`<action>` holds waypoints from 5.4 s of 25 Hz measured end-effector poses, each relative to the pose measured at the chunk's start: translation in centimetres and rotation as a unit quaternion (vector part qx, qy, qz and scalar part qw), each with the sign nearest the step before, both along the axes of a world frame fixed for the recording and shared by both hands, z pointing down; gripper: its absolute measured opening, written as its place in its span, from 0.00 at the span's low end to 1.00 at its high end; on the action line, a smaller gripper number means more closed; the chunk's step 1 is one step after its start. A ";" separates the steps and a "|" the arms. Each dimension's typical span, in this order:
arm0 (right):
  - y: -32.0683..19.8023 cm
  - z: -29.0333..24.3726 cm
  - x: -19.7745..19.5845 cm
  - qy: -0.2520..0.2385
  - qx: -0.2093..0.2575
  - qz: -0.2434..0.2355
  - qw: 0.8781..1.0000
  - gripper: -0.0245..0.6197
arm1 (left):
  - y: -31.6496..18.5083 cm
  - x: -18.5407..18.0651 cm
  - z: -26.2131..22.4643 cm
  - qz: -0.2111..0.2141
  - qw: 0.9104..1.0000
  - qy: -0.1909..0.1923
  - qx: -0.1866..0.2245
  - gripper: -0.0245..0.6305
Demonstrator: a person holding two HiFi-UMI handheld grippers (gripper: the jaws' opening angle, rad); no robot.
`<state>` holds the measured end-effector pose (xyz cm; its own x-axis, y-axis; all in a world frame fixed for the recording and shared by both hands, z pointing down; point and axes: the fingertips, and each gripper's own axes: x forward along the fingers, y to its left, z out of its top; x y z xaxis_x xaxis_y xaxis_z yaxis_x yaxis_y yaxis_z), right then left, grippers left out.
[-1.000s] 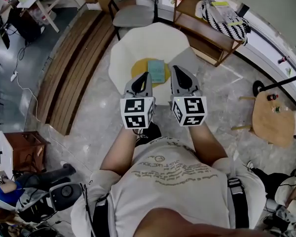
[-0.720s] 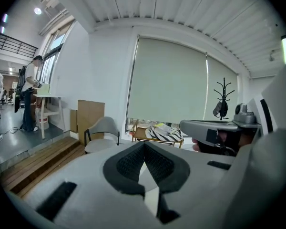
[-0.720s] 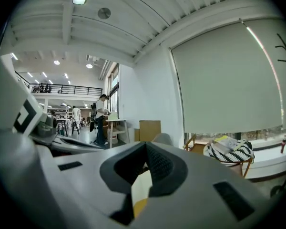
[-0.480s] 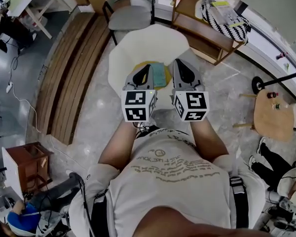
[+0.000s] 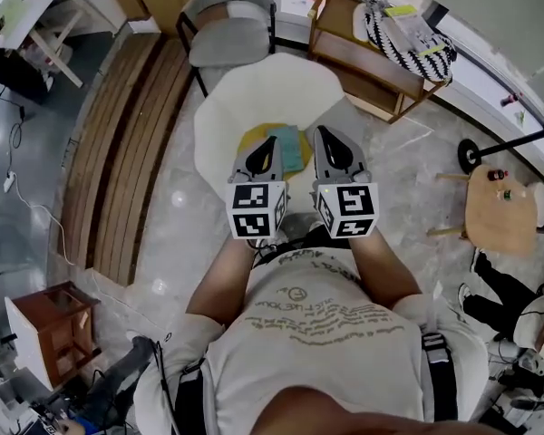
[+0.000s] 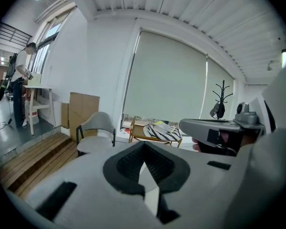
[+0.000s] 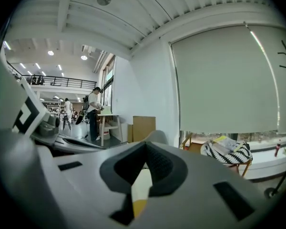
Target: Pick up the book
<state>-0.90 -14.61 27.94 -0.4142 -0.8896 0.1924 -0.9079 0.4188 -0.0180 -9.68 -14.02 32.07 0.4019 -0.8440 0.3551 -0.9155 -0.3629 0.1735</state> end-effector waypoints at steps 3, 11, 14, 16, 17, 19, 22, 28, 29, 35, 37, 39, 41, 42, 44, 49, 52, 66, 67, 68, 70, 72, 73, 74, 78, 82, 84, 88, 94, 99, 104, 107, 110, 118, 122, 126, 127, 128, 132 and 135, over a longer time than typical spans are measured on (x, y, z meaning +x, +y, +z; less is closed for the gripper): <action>-0.7 0.6 -0.4 0.008 -0.005 -0.006 1.000 0.08 | -0.4 -0.3 0.6 -0.008 1.000 0.002 -0.011 0.07; -4.1 1.6 -0.1 0.020 -0.015 -0.040 0.999 0.08 | -3.4 0.3 1.4 -0.037 0.999 0.007 -0.024 0.07; -4.8 2.8 0.2 0.022 -0.029 -0.047 0.998 0.08 | -4.0 0.7 2.6 -0.044 0.998 0.007 -0.040 0.07; -5.4 3.9 0.7 0.021 -0.041 -0.048 0.998 0.08 | -4.4 1.2 3.8 -0.045 0.997 0.004 -0.055 0.07; -5.8 4.5 1.0 0.021 -0.047 -0.049 0.997 0.08 | -4.6 1.5 4.5 -0.046 0.997 0.003 -0.063 0.07; -6.4 6.1 1.7 0.021 -0.063 -0.051 0.997 0.08 | -5.1 2.0 6.0 -0.050 0.996 0.001 -0.079 0.07; -7.2 9.2 2.4 0.026 -0.092 -0.059 0.994 0.08 | -6.0 2.5 8.5 -0.058 0.993 -0.004 -0.101 0.07; -8.7 14.9 3.1 0.050 -0.137 -0.084 0.986 0.08 | -7.2 2.9 13.1 -0.086 0.986 -0.001 -0.139 0.07; -9.1 15.6 3.1 0.048 -0.140 -0.086 0.985 0.08 | -7.4 3.0 13.9 -0.090 0.985 0.002 -0.147 0.07; -10.6 20.8 2.4 0.042 -0.138 -0.093 0.985 0.08 | -7.9 2.0 20.7 -0.124 0.975 0.016 -0.183 0.07; -11.1 23.4 2.0 0.045 -0.153 -0.098 0.982 0.08 | -8.3 1.5 23.2 -0.135 0.972 0.021 -0.191 0.07; -11.3 26.3 2.0 0.055 -0.172 -0.102 0.978 0.08 | -8.5 1.3 25.6 -0.139 0.970 0.029 -0.196 0.07; -11.4 29.6 2.0 0.068 -0.191 -0.103 0.974 0.08 | -8.6 0.9 28.3 -0.138 0.970 0.035 -0.198 0.07; -11.5 31.4 1.9 0.073 -0.199 -0.102 0.972 0.08 | -8.8 0.6 29.8 -0.136 0.970 0.036 -0.200 0.07; -11.7 34.8 1.9 0.079 -0.217 -0.099 0.968 0.08 | -9.0 0.0 33.0 -0.132 0.968 0.035 -0.213 0.07; -10.7 42.0 3.1 0.089 -0.271 -0.094 0.954 0.08 | -7.8 0.9 40.9 -0.108 0.954 0.040 -0.277 0.07; -9.9 45.4 3.6 0.097 -0.289 -0.099 0.947 0.08 | -7.1 1.2 45.1 -0.100 0.947 0.043 -0.303 0.07; -11.2 56.5 1.8 0.138 -0.314 -0.158 0.926 0.08 | -7.9 0.9 58.3 -0.109 0.926 0.048 -0.357 0.07; -11.1 57.0 2.0 0.138 -0.317 -0.159 0.925 0.08 | -8.1 0.9 59.0 -0.111 0.925 0.046 -0.360 0.07; -11.0 57.6 2.2 0.139 -0.320 -0.160 0.923 0.08 | -8.3 0.9 59.7 -0.114 0.924 0.046 -0.361 0.07; -10.6 58.9 2.8 0.142 -0.327 -0.160 0.920 0.08 | -8.8 1.0 61.7 -0.119 0.921 0.050 -0.366 0.07; -10.2 59.8 3.3 0.143 -0.335 -0.157 0.918 0.08 | -9.2 1.2 63.9 -0.118 0.917 0.051 -0.377 0.14; -10.0 60.1 3.4 0.143 -0.336 -0.158 0.918 0.08 | -9.4 1.1 65.0 -0.117 0.916 0.047 -0.381 0.24; -9.9 60.1 3.3 0.143 -0.333 -0.160 0.918 0.08 | -9.5 0.9 66.1 -0.116 0.916 0.038 -0.383 0.30; -10.2 60.4 2.6 0.130 -0.327 -0.164 0.922 0.08 | -10.3 -0.3 69.8 -0.099 0.919 0.008 -0.381 0.36; -11.0 61.7 2.1 0.129 -0.318 -0.166 0.925 0.08 | -10.6 -1.7 73.3 -0.112 0.909 0.034 -0.401 0.43; -11.0 62.1 1.9 0.142 -0.304 -0.178 0.925 0.08 | -10.4 -2.2 74.7 -0.141 0.897 0.078 -0.411 0.44; -10.9 62.8 1.8 0.153 -0.296 -0.186 0.924 0.08 | -9.7 -2.8 76.5 -0.147 0.887 0.115 -0.422 0.46; -9.9 63.5 1.3 0.156 -0.300 -0.206 0.918 0.08 | -8.3 -0.6 78.1 -0.094 0.864 0.175 -0.462 0.46; -9.3 64.1 1.4 0.154 -0.310 -0.204 0.916 0.08 | -7.5 0.5 78.9 -0.142 0.842 0.247 -0.458 0.49; -8.7 64.1 1.4 0.157 -0.315 -0.206 0.913 0.08 | -7.0 0.7 78.8 -0.158 0.836 0.268 -0.452 0.49; -8.3 63.6 1.6 0.158 -0.317 -0.204 0.913 0.08 | -6.5 1.3 78.0 -0.136 0.825 0.271 -0.477 0.46; -7.9 62.8 1.7 0.157 -0.319 -0.200 0.913 0.08 | -5.9 1.8 76.5 -0.125 0.820 0.284 -0.481 0.40; -6.8 59.7 0.8 0.147 -0.313 -0.198 0.917 0.08 | -3.7 2.7 72.9 -0.146 0.791 0.359 -0.474 0.32; -6.6 58.6 1.6 0.145 -0.314 -0.191 0.919 0.08 | -3.7 4.3 70.7 -0.154 0.774 0.423 -0.446 0.31; -6.6 57.6 2.3 0.145 -0.317 -0.179 0.920 0.08 | -3.3 5.2 68.6 -0.146 0.772 0.442 -0.432 0.30; -6.7 57.2 2.4 0.146 -0.316 -0.175 0.921 0.08 | -3.4 5.1 68.0 -0.146 0.773 0.446 -0.427 0.30; -6.8 56.7 2.6 0.147 -0.315 -0.170 0.922 0.08 | -3.4 5.1 67.2 -0.146 0.774 0.451 -0.421 0.30; -7.5 54.4 2.8 0.150 -0.301 -0.146 0.930 0.08 | -4.1 4.0 63.4 -0.141 0.778 0.472 -0.389 0.30; -8.5 52.7 2.8 0.145 -0.287 -0.130 0.938 0.08 | -5.4 3.0 60.5 -0.141 0.784 0.484 -0.362 0.30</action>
